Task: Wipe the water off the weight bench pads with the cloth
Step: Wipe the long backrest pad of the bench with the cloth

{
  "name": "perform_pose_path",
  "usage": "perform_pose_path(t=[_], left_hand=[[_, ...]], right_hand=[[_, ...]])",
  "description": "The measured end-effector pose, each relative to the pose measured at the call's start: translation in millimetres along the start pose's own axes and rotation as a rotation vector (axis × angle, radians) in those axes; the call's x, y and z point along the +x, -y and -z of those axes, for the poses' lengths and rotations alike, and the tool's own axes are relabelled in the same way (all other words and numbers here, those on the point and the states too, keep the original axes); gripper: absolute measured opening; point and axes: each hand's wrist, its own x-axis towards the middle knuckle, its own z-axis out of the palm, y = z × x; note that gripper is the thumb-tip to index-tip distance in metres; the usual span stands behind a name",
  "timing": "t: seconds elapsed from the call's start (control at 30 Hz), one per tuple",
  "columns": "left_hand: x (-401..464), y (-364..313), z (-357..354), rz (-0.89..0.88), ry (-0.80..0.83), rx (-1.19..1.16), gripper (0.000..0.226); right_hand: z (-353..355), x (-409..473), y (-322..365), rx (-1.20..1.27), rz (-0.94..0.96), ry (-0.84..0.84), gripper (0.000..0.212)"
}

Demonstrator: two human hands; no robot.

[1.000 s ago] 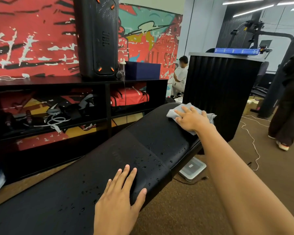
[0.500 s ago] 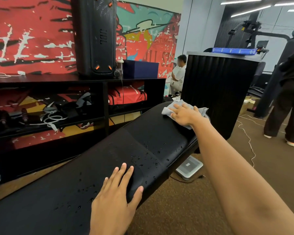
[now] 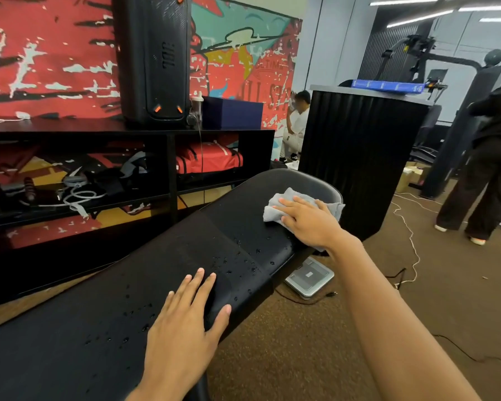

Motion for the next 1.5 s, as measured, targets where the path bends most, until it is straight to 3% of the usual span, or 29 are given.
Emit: perform_pose_path(t=[0.3, 0.63, 1.13, 1.5], left_hand=[[4, 15, 5, 0.010, -0.037, -0.016, 0.095], [4, 20, 7, 0.081, 0.060, -0.062, 0.082], [2, 21, 7, 0.077, 0.040, -0.132, 0.072], [3, 22, 8, 0.079, 0.037, -0.151, 0.071]], right_hand=[[-9, -32, -21, 0.111, -0.073, -0.253, 0.042], [-8, -14, -12, 0.014, -0.203, -0.183, 0.047], [-22, -11, 38, -0.040, -0.045, -0.048, 0.048], [-34, -57, 49, 0.132, 0.030, -0.165, 0.044]])
